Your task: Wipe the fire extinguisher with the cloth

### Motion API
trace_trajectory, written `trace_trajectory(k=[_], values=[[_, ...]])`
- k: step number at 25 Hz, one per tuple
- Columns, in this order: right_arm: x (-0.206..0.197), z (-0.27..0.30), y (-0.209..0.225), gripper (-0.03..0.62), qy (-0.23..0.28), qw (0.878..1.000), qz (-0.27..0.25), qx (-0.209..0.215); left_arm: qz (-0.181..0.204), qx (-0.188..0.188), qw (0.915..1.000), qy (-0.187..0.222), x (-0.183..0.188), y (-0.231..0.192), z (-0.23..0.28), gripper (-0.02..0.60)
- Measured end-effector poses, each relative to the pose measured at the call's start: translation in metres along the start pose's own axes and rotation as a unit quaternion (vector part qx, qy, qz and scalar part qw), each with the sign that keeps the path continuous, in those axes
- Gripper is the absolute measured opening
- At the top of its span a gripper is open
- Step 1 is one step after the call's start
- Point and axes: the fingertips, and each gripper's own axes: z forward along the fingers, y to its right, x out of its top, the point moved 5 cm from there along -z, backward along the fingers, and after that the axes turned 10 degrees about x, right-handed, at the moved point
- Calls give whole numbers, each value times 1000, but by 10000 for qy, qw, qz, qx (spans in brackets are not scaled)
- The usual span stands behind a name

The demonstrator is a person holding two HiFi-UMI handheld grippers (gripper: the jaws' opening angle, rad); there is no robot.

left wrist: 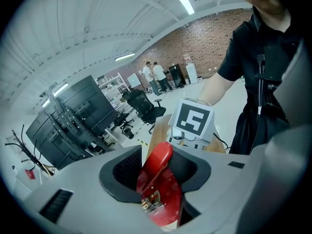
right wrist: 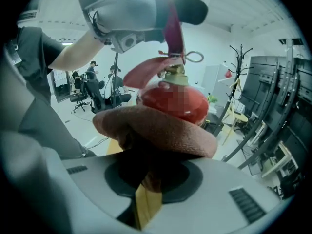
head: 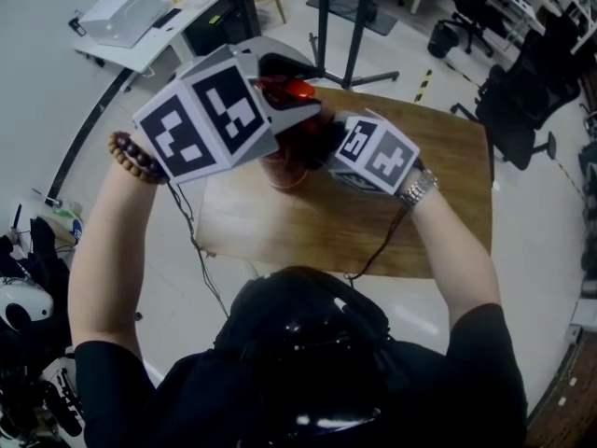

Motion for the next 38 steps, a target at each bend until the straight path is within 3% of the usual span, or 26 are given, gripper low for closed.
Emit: trace_trajectory(k=[16,38], values=[[-39,49,0,78,-130,9989,415,159,-645,365,9971,156,2,-6,-3,161],[-95,124,-6,78,-171,9923,1174,345,-898,1049,9902,-232,4,-2,5,167]])
